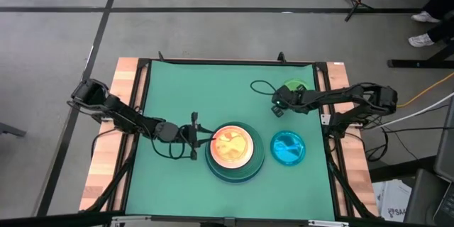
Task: Stack plastic plates
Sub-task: Stack the transparent light green plate on top of the orange plate
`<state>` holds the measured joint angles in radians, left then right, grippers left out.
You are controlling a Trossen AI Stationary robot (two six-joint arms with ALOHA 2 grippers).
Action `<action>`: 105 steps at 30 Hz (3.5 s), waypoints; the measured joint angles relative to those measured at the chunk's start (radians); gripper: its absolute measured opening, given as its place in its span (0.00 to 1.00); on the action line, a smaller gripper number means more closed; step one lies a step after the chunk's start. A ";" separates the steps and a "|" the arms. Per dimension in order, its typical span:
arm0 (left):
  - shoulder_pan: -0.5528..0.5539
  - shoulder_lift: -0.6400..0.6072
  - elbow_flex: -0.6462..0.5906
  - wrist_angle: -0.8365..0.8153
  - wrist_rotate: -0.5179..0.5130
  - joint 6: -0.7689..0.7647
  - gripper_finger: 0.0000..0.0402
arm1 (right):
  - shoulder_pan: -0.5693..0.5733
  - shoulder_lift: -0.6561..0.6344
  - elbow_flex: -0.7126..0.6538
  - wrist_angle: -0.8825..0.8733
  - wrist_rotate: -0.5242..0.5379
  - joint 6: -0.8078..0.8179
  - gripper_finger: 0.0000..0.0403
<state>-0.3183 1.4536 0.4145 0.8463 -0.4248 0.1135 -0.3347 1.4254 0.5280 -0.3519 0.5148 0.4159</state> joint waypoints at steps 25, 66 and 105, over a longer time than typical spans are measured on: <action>-0.001 0.000 0.000 0.001 0.000 0.002 0.23 | 0.079 0.000 0.046 -0.004 -0.025 -0.160 0.00; -0.001 0.000 0.000 0.000 0.000 0.003 0.23 | 0.626 -0.001 0.330 0.214 -0.250 -0.537 0.00; -0.001 0.000 0.001 0.000 0.000 0.002 0.23 | 0.721 0.182 0.328 0.410 -0.341 -0.634 0.00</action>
<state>-0.3191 1.4540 0.4152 0.8467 -0.4252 0.1158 0.3859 1.6073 0.8558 0.0579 0.1734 -0.2180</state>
